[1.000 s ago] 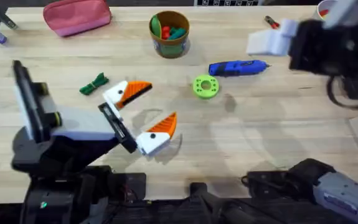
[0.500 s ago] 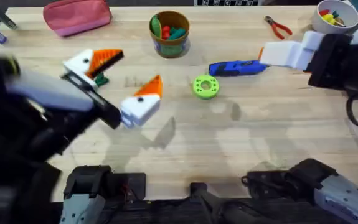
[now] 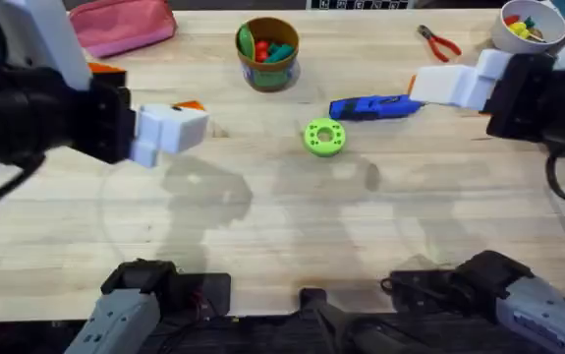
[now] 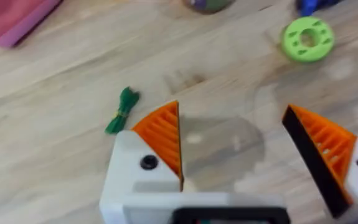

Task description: Pick up the gripper from the table and insert it into the empty holder that is missing its gripper. Then pick up a screw, insert it into the mounting hole, and use the screwdriver to tighten it. Finally, clean up the table by picking up the vegetable and placing it into the bucket.

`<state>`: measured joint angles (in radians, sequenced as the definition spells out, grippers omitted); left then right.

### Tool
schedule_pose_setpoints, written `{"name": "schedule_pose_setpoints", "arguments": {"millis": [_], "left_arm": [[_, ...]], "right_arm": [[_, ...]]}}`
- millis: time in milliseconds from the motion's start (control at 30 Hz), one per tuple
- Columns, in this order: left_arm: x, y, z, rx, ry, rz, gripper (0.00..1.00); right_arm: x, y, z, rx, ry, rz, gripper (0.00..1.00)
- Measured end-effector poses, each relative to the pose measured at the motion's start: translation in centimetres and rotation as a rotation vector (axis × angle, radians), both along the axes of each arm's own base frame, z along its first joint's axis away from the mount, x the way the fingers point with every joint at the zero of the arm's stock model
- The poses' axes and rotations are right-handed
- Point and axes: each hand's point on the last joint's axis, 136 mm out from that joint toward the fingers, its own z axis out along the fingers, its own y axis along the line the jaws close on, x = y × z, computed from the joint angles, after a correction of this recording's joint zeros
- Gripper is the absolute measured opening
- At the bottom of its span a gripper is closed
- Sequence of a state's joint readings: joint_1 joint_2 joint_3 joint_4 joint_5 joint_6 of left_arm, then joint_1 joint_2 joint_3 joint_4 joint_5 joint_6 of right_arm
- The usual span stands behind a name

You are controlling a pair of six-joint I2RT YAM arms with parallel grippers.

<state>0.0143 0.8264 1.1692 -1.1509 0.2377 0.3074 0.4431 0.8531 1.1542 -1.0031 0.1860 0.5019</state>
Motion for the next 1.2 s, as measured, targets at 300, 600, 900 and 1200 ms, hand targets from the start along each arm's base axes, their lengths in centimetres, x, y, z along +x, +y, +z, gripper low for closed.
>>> {"name": "schedule_pose_setpoints", "arguments": {"millis": [300, 600, 900, 1200], "left_arm": [[0.9, 2.4, -0.1, 0.119, 0.031, 0.08, 0.985], [-0.4, 2.7, -1.3, 0.137, 0.103, 0.085, 0.985], [-0.6, 5.4, -1.6, 0.266, 0.125, 0.162, 0.985], [1.9, 9.4, -5.5, 0.36, 0.335, 0.177, 0.985]], "right_arm": [[0.9, 0.4, -1.4, -0.028, 0.059, 0.0, 0.993], [1.5, 0.7, -2.4, -0.045, 0.096, 0.0, 0.992], [1.7, 0.8, -2.2, -0.04, 0.084, 0.0, 0.991], [1.9, 0.9, -2.0, -0.035, 0.073, 0.0, 0.991]]}}
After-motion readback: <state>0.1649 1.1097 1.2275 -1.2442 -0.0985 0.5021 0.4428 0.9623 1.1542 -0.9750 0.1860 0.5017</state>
